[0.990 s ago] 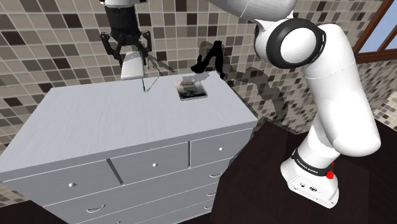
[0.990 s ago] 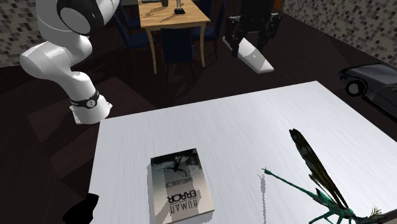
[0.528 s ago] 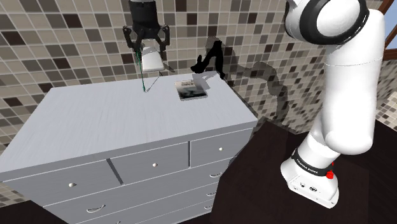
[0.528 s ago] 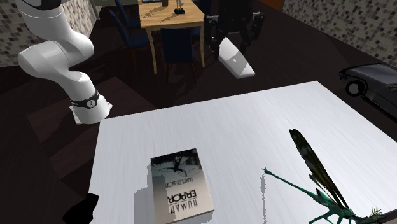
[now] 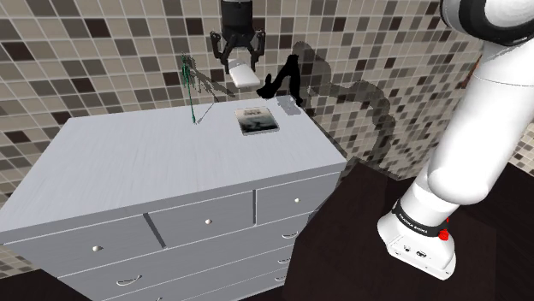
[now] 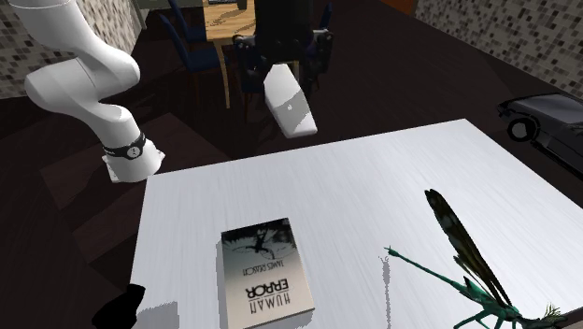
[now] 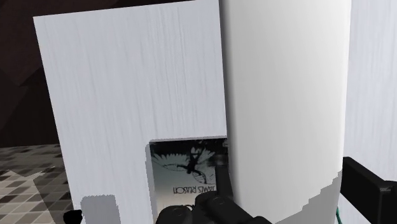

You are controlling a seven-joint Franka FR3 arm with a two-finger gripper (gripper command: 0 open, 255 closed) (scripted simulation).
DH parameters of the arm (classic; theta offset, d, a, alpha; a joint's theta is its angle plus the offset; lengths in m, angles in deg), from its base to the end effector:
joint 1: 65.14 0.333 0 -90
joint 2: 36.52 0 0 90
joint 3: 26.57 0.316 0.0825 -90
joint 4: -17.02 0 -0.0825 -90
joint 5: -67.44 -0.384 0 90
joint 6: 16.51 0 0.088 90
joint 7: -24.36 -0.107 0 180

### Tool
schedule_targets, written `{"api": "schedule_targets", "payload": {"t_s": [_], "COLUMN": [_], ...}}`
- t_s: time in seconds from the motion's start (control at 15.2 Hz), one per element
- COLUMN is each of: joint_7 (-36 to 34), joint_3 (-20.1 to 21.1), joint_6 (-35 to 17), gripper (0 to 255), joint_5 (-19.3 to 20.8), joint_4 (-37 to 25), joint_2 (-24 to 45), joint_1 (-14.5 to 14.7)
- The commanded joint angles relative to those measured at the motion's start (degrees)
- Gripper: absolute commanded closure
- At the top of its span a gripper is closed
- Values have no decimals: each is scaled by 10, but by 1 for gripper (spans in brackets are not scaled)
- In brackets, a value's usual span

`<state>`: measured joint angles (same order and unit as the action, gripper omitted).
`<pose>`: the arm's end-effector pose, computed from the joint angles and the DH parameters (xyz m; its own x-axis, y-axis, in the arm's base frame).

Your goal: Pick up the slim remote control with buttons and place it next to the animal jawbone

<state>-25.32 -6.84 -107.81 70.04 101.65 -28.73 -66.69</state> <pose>0.5716 0.1681 0.5967 0.8519 -0.5237 -0.0078 -0.5236 -0.8519 0.0086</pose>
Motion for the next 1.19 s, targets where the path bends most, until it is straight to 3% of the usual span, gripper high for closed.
{"api": "schedule_targets", "payload": {"t_s": [0.0,0.53,1.12], "joint_7": [29,144,271], "joint_3": [-11,-67,-139], "joint_6": [-11,-29,-35], "gripper": [255,255,255], "joint_5": [-12,-35,-34], "joint_4": [42,147,207], "joint_2": [-33,-124,-178], "joint_1": [-18,-76,-130]}}
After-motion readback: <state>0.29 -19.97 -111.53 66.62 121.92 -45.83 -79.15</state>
